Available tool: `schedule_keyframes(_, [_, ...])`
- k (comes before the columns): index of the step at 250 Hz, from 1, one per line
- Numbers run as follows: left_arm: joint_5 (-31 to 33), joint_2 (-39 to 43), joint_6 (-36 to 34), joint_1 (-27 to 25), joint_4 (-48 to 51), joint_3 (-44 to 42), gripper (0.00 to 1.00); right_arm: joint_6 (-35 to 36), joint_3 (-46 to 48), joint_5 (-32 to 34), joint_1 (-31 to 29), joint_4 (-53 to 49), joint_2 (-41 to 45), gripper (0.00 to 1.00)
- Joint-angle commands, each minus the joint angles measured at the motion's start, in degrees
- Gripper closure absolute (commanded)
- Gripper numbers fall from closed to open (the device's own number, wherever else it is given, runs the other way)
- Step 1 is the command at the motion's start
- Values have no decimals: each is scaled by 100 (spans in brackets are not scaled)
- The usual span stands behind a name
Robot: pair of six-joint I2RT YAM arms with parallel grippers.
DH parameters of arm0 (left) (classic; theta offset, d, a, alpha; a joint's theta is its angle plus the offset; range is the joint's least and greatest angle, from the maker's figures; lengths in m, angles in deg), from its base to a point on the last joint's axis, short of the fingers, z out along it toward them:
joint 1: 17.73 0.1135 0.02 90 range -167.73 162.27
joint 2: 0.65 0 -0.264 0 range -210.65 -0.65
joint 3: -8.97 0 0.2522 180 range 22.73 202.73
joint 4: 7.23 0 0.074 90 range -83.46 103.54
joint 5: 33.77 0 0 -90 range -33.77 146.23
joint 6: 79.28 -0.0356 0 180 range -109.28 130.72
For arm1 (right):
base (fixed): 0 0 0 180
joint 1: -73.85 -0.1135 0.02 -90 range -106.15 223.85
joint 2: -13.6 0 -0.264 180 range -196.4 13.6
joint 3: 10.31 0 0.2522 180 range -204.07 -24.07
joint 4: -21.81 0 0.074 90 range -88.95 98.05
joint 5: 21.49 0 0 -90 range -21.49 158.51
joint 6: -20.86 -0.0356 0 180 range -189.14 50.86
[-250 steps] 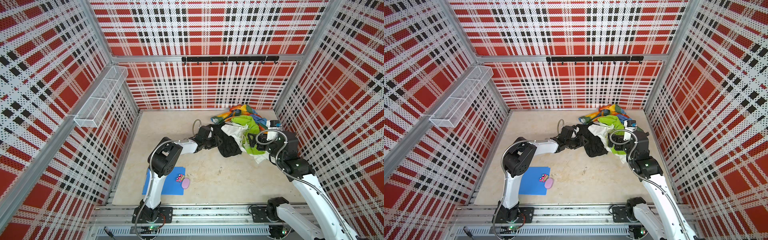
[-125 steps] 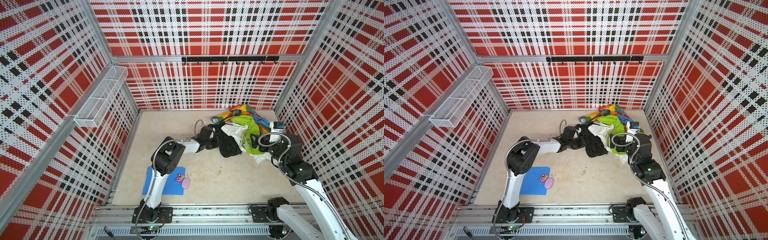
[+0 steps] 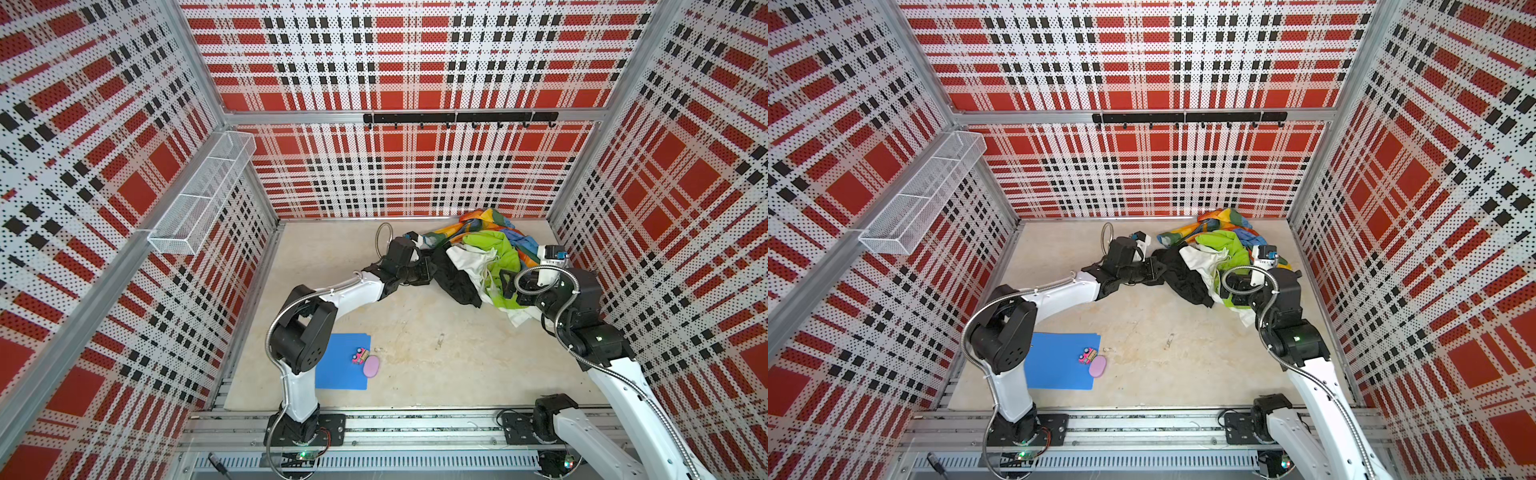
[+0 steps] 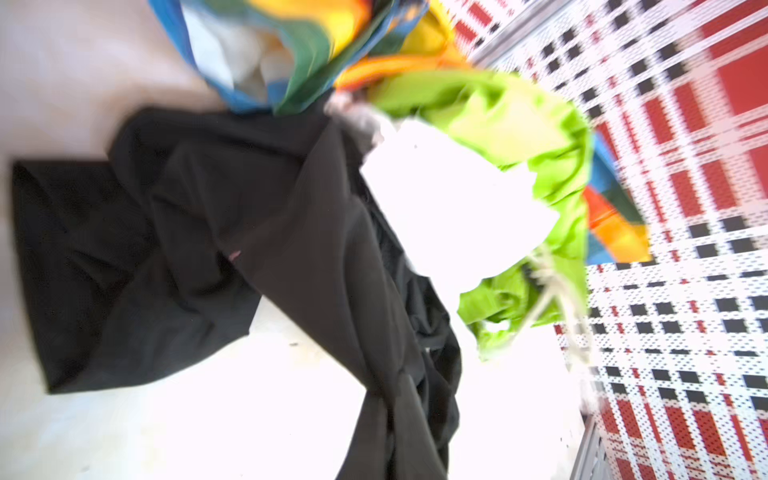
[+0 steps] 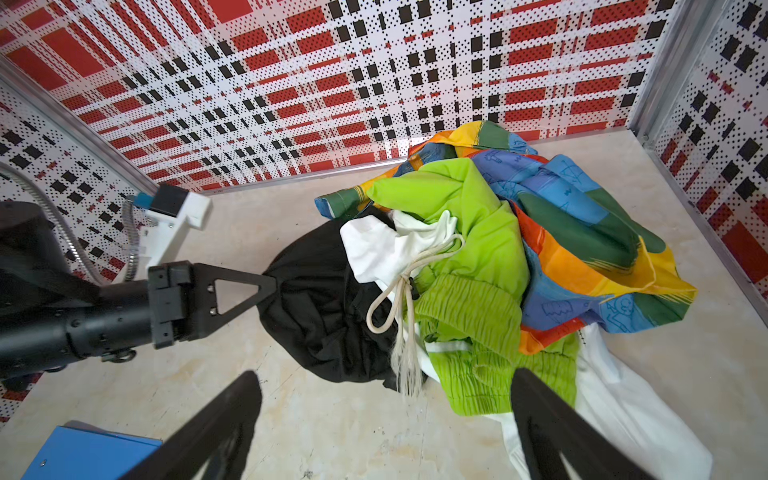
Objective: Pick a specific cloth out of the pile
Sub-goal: 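Lift the black garment with the left gripper and pull it away from the pile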
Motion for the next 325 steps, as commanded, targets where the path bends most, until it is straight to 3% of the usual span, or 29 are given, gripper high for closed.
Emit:
schedule_keyframes(1, [218, 360, -397, 33, 257, 12, 100, -105, 48, 59, -29, 269, 62, 0])
schedule_keyframes(82, [149, 915, -579, 55, 161, 27, 100, -152, 137, 2, -29, 374, -24, 3])
schedule_keyframes(154, [-333, 1217, -697, 159, -389, 90, 100, -145, 110, -134, -29, 445, -59, 4])
schedule_keyframes(270, [-1355, 1537, -124, 616, -1844, 166, 100, -141, 107, -239, -29, 402, -10, 6])
schedule_keyframes(325, [-1650, 1616, 37, 846, -1854, 566, 100, -55, 147, -780, -29, 549, 40, 5])
